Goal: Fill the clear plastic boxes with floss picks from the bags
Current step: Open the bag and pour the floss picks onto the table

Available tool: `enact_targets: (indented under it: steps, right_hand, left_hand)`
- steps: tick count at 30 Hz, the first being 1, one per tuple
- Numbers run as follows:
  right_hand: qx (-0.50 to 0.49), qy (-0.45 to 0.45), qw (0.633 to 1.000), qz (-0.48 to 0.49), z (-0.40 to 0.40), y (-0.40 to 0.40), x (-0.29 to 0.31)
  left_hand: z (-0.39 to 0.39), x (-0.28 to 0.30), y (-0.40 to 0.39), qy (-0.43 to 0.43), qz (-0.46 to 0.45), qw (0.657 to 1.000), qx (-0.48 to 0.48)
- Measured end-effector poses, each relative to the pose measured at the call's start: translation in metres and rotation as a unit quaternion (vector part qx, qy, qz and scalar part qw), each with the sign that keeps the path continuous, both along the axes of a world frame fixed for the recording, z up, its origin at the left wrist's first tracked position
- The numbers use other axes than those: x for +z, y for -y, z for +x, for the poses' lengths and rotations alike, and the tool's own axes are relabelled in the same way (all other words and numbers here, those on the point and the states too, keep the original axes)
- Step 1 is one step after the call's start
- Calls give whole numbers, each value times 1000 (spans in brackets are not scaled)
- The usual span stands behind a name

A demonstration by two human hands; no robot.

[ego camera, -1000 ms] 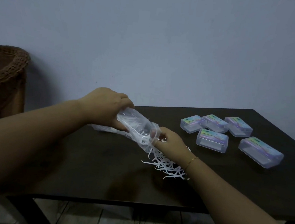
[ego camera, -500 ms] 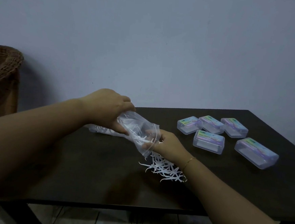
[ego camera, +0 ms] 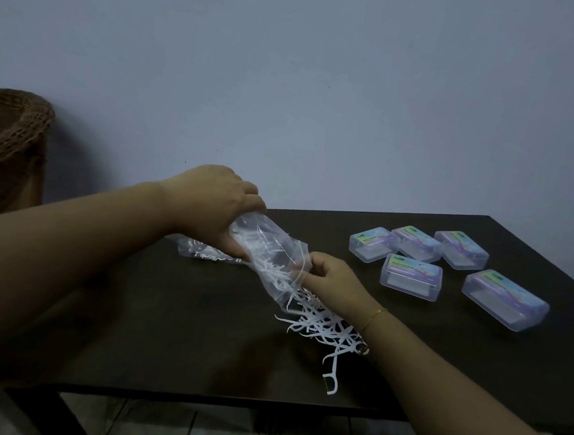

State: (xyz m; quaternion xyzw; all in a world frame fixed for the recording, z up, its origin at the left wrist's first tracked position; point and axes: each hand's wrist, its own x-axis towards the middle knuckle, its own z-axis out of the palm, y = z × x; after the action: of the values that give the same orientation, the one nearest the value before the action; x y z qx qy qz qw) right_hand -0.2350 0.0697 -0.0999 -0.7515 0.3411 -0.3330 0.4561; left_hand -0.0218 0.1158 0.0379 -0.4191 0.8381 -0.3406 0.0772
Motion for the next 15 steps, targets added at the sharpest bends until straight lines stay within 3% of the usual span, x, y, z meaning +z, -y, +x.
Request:
enact_targets:
  steps: [4,15]
  right_hand:
    - [46,6,998,38,7,-3,5]
    - [7,-76,996,-42,15,-2,10]
  left_hand:
    - [0,-3,1,-11,0,1000,-4]
    - [-1,-3,-1,15,26,1000,0]
